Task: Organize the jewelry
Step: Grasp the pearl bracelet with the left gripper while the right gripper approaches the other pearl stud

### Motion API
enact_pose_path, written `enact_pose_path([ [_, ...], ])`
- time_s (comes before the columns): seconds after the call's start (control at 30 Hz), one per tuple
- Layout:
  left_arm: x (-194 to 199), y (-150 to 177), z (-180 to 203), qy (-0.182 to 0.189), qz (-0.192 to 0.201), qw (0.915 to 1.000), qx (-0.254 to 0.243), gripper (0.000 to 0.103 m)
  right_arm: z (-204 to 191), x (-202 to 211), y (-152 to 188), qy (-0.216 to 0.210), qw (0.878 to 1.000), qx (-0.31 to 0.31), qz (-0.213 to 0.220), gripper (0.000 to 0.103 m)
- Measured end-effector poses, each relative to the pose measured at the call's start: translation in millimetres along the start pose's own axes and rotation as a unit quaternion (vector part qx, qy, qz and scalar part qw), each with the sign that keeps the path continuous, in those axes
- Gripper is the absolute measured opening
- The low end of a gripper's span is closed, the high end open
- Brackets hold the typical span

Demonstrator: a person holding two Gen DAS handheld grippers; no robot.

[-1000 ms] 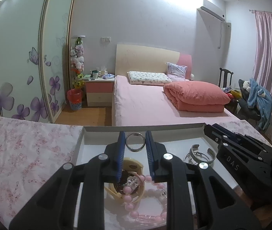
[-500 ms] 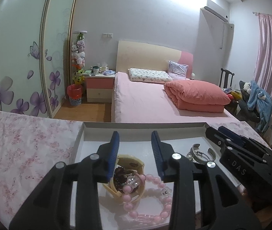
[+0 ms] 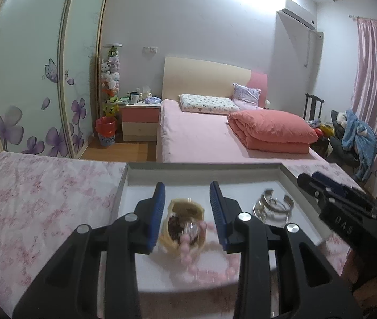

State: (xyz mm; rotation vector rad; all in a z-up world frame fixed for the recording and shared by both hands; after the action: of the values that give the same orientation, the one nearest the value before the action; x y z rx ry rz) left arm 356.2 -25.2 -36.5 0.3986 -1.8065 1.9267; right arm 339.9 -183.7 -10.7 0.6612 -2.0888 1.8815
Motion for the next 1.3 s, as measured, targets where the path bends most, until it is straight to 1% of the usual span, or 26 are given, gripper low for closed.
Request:
enact_pose_path([
  [0.07,9.5,9.7,3.4,0.006,-0.01,0.9999,-0.006,0.035,2.4,7.0,3.1,-0.001,1.0,0.003,-0.002,0.034],
  [0.23,35.8,44.6,16.1,0.037,-0.051,0.9974,-0.035,0.035,6.6,31.8,17.2,-0.004,1.0,0.005,-0.013,0.034],
  [0.37,50.0,76.9,31.2,0.07,-0.096,0.9911,-0.06,0.035,10.7,46.6,30.0,-0.005,1.0,0.004,-0.024,0.034],
  [0.43,51.2,87.6,34.4,0.076,-0.112,0.9888,-0.061,0.035,13.3,52.9,36.4,-0.008,1.0,-0.003,-0.029,0.034],
  [0.5,49.7,101.7,40.1,0.086,-0.137,0.985,-0.06,0.035,13.7,57.9,40.5,-0.01,0.999,-0.007,-0.032,0.034],
  [0.6,44.5,116.7,47.0,0.084,-0.164,0.9806,-0.067,0.035,13.1,64.2,45.9,-0.011,0.999,-0.006,-0.036,0.034],
  [0.77,33.8,125.7,58.6,0.075,-0.186,0.9769,-0.073,0.035,14.7,72.8,51.5,-0.011,0.999,-0.003,-0.038,0.034],
  [0.9,23.6,130.2,60.6,0.05,-0.202,0.9752,-0.077,0.035,18.8,77.2,52.9,-0.009,0.999,-0.004,-0.037,0.034],
  [0.97,21.8,128.7,60.4,0.038,-0.201,0.9757,-0.078,0.034,19.7,78.4,53.2,-0.009,0.999,-0.004,-0.037,0.034],
  [1.03,20.4,128.2,58.7,0.023,-0.201,0.976,-0.081,0.025,19.5,78.3,53.2,-0.01,0.999,-0.004,-0.037,0.034],
  [1.07,20.1,127.9,57.9,0.019,-0.2,0.9761,-0.082,0.023,19.6,78.2,53.5,-0.01,0.999,-0.004,-0.038,0.034],
  [1.1,20.3,127.5,56.1,0.015,-0.2,0.9762,-0.082,0.015,19.5,78.2,53.7,-0.01,0.999,-0.004,-0.038,0.034],
  [1.13,20.2,127.0,54.6,0.013,-0.2,0.9763,-0.082,0.011,19.2,78.1,54.7,-0.011,0.999,-0.004,-0.04,0.034],
  [1.3,25.1,126.7,33.4,0.0,-0.199,0.977,-0.076,0.011,16.3,76.2,58.5,-0.014,0.999,-0.002,-0.047,0.034],
])
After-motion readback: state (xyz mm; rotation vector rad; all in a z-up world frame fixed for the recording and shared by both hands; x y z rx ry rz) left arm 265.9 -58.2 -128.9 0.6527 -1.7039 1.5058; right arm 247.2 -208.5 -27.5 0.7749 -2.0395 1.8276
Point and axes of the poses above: each gripper's, at about its wrist camera, not at the fingertips, and x roughly against the way its jaws point, z to its right, y to its underside, the point moved 7 cm from there along -x, roughly the way its jaws point, and after that the axes turned 2 degrees about -z, right-handed, at the moved point
